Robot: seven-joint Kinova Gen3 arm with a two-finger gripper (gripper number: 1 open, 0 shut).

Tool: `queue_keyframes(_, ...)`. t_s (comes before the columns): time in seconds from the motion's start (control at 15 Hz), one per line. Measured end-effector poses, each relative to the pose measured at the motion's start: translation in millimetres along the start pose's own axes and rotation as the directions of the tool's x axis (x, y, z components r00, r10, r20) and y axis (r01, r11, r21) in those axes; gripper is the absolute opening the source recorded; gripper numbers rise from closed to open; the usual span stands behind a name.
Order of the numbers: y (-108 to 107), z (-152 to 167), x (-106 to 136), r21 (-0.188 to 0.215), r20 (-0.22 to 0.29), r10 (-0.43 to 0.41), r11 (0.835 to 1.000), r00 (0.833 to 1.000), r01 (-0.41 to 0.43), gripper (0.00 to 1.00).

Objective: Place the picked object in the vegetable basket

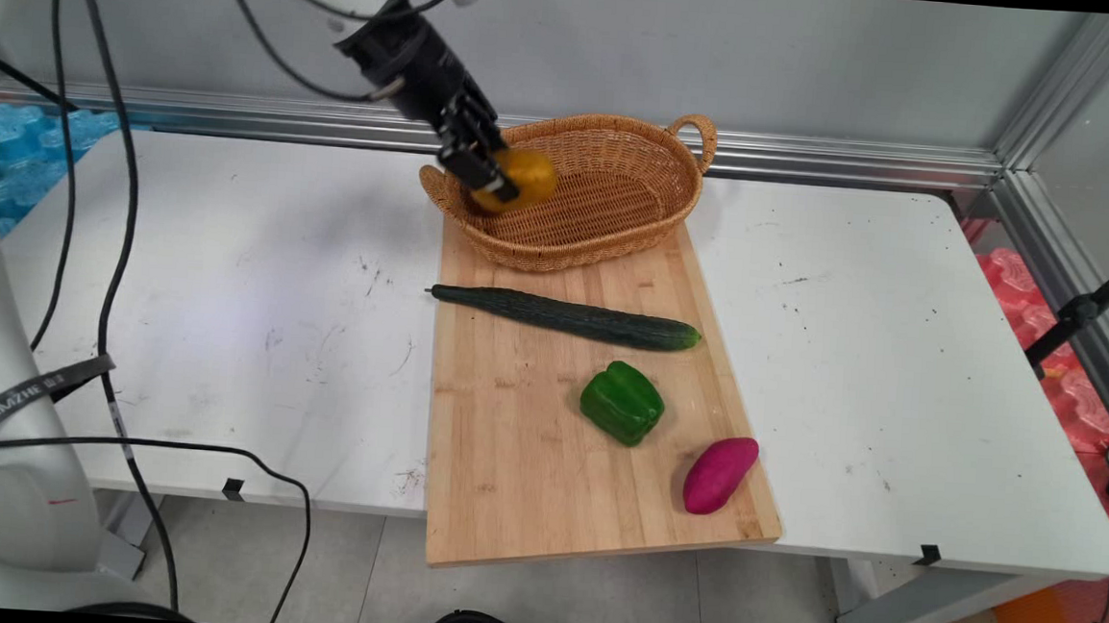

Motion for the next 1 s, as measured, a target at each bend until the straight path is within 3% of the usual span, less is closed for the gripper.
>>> queue_keyframes(0.13,-13.6,3.5,6.6,0.054,-0.011,-0.072,0.996,0.997,0.073,0.0)
queue_keyframes(0.33,-36.2,15.8,19.4,0.14,-0.03,-0.178,0.974,0.984,0.18,0.0)
queue_keyframes(0.73,-67.1,52.4,41.5,0.251,-0.048,-0.305,0.918,0.951,0.308,0.0)
queue_keyframes(1.0,-83.0,89.4,54.1,0.293,-0.034,-0.343,0.895,0.939,0.337,0.0)
